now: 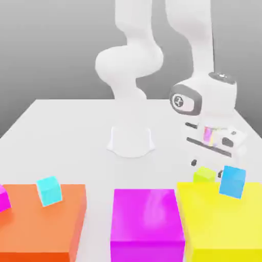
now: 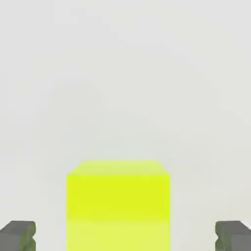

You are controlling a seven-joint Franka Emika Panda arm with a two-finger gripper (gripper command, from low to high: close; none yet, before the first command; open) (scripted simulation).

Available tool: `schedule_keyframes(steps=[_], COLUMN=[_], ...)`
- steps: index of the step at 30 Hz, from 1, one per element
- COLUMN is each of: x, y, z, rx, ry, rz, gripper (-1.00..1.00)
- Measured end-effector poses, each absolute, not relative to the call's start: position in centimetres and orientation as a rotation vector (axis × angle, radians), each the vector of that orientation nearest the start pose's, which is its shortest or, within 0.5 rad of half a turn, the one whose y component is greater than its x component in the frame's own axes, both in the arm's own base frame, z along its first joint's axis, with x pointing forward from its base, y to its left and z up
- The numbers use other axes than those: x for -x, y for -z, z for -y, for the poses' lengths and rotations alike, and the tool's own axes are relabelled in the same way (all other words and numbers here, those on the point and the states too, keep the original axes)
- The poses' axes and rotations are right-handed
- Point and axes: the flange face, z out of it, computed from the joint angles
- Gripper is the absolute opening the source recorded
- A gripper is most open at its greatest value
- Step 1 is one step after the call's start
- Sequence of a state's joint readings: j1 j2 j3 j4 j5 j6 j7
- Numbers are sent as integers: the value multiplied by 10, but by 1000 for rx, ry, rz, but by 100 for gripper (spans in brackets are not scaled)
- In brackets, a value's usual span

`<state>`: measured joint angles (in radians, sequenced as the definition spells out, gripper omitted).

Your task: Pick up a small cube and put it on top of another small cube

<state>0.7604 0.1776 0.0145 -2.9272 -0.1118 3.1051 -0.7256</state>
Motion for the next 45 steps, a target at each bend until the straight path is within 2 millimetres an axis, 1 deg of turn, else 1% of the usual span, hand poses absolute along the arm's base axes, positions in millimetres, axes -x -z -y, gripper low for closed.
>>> schedule_keyframes(steps=[1, 2, 8, 9, 11, 16, 17, 18, 19, 21, 24, 25, 26, 28, 30, 33, 36, 38, 41, 44, 45], x=[-222, -221, -221, -221, -222, -222, -222, -216, -219, -236, -267, -279, -294, -326, -356, -392, -412, -417, -413, -395, -385], y=[-134, -129, -127, -130, -142, -179, -186, -188, -194, -214, -255, -269, -280, -297, -307, -316, -323, -326, -330, -333, -327], z=[-231, -231, -230, -230, -231, -231, -231, -235, -240, -252, -268, -269, -262, -237, -198, -127, -53, -3, 72, 147, 172], rx=[-2174, -2174, -2174, -2174, -2173, -2172, -2172, -2136, -2140, -2202, -2323, -2373, -2439, -2579, -2716, -2890, -3015, -3072, -3124, -3135, -3129], ry=[0, 0, 4, 3, 2, 3, 3, 27, 36, 21, -24, -39, -49, -66, -69, -66, -58, -52, -39, -23, -12], rz=[-2267, -2268, -2268, -2267, -2265, -2265, -2266, -2298, -2290, -2219, -2071, -2007, -1924, -1731, -1511, -1154, -797, -560, -200, 171, 289], gripper=[0, -100, -100, -100, -100, -100, -100, -100, -100, -100, -100, -100, -100, -100, -100, -100, -100, -100, -100, -100, -100])
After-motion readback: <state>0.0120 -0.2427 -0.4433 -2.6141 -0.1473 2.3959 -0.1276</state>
